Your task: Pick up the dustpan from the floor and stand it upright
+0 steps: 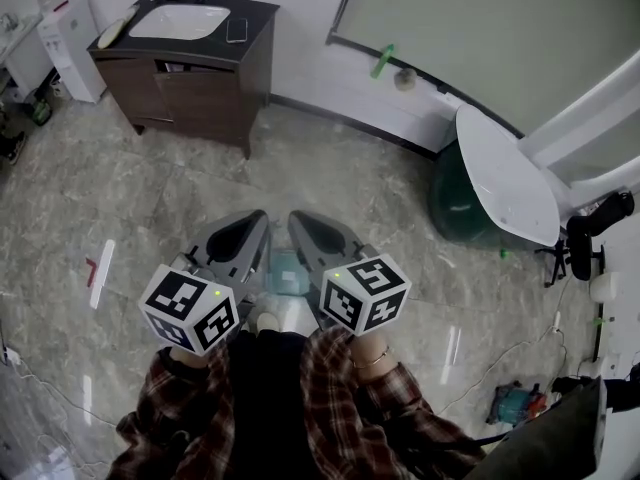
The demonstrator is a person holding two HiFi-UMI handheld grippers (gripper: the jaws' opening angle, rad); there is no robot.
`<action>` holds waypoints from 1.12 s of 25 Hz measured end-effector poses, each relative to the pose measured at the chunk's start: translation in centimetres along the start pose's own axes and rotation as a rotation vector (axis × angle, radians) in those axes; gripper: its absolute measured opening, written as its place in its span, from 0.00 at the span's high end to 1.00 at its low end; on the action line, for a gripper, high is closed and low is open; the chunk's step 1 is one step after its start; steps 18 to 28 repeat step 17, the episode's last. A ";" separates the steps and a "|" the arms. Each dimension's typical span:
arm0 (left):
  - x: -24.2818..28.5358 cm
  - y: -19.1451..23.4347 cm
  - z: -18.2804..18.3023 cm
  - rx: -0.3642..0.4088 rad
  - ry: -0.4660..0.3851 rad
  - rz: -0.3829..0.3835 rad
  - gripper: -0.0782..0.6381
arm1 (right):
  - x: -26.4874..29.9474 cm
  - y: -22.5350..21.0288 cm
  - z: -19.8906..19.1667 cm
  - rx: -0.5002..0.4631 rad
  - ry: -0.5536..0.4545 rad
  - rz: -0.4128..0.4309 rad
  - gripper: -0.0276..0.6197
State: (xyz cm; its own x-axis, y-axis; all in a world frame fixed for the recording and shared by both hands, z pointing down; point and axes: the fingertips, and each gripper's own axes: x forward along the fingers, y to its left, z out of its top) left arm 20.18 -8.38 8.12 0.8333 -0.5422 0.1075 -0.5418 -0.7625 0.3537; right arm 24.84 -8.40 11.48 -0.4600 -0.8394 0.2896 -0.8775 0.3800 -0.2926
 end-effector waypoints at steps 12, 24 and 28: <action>-0.7 1.0 0.0 -0.029 0.006 0.004 0.88 | 0.4 0.6 1.0 -0.031 0.007 0.001 0.94; -0.7 0.8 -0.6 -0.046 0.003 0.015 0.88 | 0.3 0.2 0.6 -0.029 0.007 0.006 0.94; -0.7 0.8 -0.6 -0.046 0.003 0.015 0.88 | 0.3 0.2 0.6 -0.029 0.007 0.006 0.94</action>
